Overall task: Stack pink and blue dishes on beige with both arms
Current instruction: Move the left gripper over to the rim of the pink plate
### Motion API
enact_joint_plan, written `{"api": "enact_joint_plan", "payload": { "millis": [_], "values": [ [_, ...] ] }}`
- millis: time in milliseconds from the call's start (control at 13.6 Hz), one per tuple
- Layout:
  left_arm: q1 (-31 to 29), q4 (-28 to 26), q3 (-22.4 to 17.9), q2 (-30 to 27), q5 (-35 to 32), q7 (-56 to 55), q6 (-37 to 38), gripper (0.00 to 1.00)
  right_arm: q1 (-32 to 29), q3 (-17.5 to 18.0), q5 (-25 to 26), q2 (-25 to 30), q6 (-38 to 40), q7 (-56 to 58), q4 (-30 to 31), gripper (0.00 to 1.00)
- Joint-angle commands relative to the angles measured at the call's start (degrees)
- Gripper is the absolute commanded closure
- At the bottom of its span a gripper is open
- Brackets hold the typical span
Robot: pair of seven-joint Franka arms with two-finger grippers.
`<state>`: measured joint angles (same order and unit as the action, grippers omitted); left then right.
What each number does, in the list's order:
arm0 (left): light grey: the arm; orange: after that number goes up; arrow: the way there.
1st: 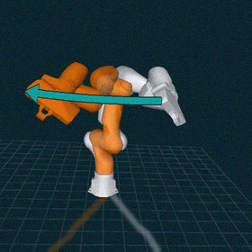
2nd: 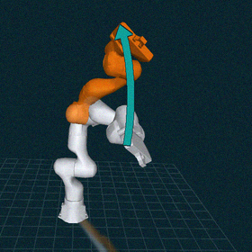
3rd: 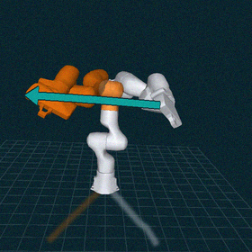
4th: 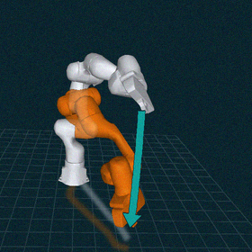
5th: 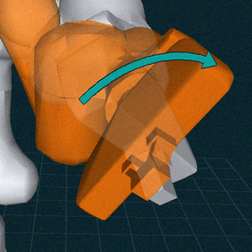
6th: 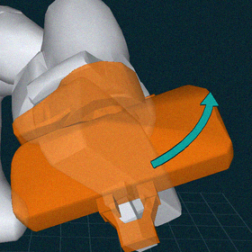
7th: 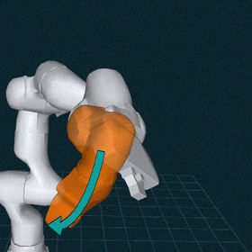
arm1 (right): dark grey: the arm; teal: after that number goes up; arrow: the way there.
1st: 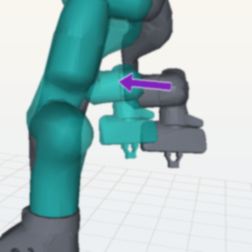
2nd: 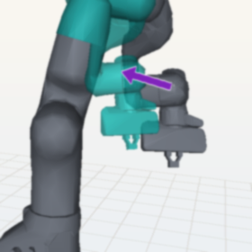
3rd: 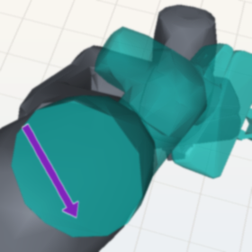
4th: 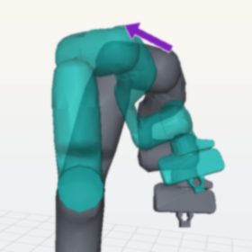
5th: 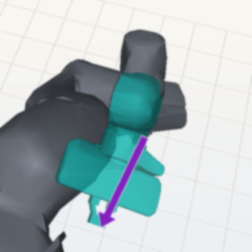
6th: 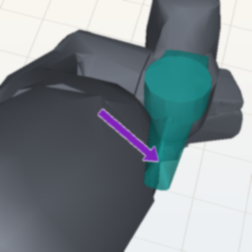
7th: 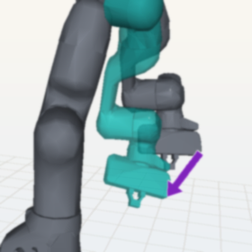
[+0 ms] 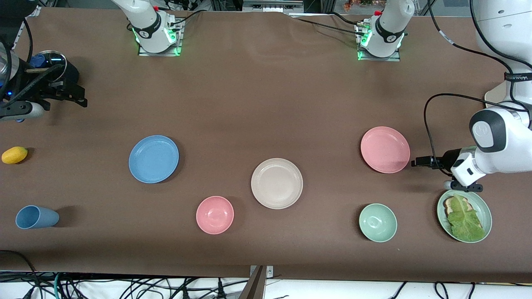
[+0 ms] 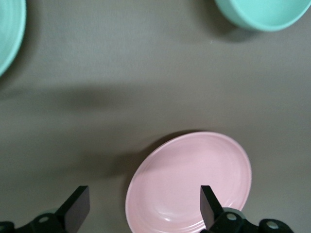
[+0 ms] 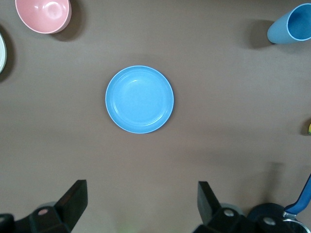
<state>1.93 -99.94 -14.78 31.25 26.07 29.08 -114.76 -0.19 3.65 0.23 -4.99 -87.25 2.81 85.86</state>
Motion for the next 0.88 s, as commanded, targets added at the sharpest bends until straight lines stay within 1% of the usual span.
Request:
{"api": "enact_joint_plan", "payload": {
  "millis": [0,367,441,588,808],
  "values": [
    [0.4,-7.4,-0.2,-2.2,4.8,6.8,-5.1,0.00,-0.3,0.3,0.5,-0.3,0.1,-0.3,-0.9,0.00],
    [-0.5,-15.1,-0.3,-2.1,13.7,19.1,-11.4,0.00,-0.3,0.3,0.1,-0.3,-0.4,-0.3,-0.9,0.00],
    [-0.4,-16.2,-1.1,-2.1,15.0,20.7,-12.1,0.00,-0.3,0.3,0.1,-0.3,-0.4,-0.3,-0.9,0.00],
    [0.2,-19.0,-1.9,-3.5,16.1,21.5,-12.5,0.00,-0.3,0.3,0.1,-0.3,-0.7,-0.3,-0.9,0.00],
    [0.7,-23.3,-2.0,-5.4,16.9,21.5,-16.2,0.00,-0.3,0.3,0.1,-0.3,-0.7,-0.3,-0.9,0.00]
  ]
}}
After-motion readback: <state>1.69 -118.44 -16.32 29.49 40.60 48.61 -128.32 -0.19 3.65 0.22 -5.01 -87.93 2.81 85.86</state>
